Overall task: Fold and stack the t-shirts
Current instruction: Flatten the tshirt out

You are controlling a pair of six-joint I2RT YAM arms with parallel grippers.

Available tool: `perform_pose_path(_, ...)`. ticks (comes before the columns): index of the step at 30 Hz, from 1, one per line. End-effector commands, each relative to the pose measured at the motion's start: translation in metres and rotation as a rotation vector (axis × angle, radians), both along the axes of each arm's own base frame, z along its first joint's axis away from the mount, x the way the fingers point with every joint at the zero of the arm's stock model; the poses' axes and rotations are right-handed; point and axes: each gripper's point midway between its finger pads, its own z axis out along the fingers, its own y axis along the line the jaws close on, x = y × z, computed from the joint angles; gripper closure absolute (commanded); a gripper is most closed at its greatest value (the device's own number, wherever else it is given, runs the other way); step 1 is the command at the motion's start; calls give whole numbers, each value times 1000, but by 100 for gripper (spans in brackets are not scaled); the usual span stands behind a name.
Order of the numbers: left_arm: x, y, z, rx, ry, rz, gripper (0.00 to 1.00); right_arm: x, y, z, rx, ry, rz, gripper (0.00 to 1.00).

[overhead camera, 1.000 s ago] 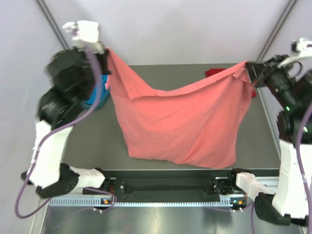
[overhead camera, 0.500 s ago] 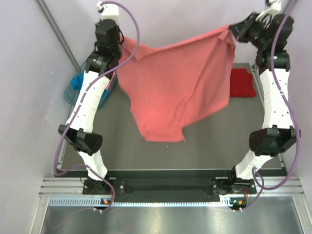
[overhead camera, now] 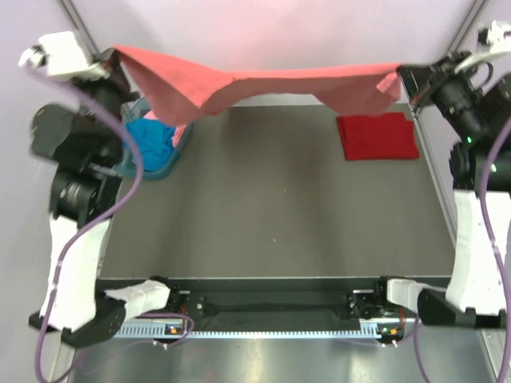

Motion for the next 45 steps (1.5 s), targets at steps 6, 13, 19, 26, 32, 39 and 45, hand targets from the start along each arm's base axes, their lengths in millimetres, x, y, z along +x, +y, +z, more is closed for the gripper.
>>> perform_pose_path(6, -111, 13, 43, -33, -175, -167, 100, -138, -2, 16, -143, -129, -62, 100)
perform_pose_path(13, -117, -3, 83, 80, -255, -227, 100, -159, -14, 67, -105, -236, -149, 100)
perform_pose_path(19, 15, -51, 26, 199, -27, -218, 100, -63, -27, 40, -172, -111, -174, 100)
perform_pose_path(26, 192, -104, -122, 308, 275, -226, 100, 87, -22, -95, -197, 121, -42, 100)
perform_pose_path(32, 305, -113, -238, 347, 393, -258, 100, 186, -35, -201, -140, 231, -16, 100)
perform_pose_path(39, 377, -104, -348, 348, 513, -259, 100, 274, -31, -281, -16, 277, 104, 100)
perform_pose_path(45, 386, -94, -368, 294, 533, -285, 100, 307, -29, -317, 6, 316, 139, 100)
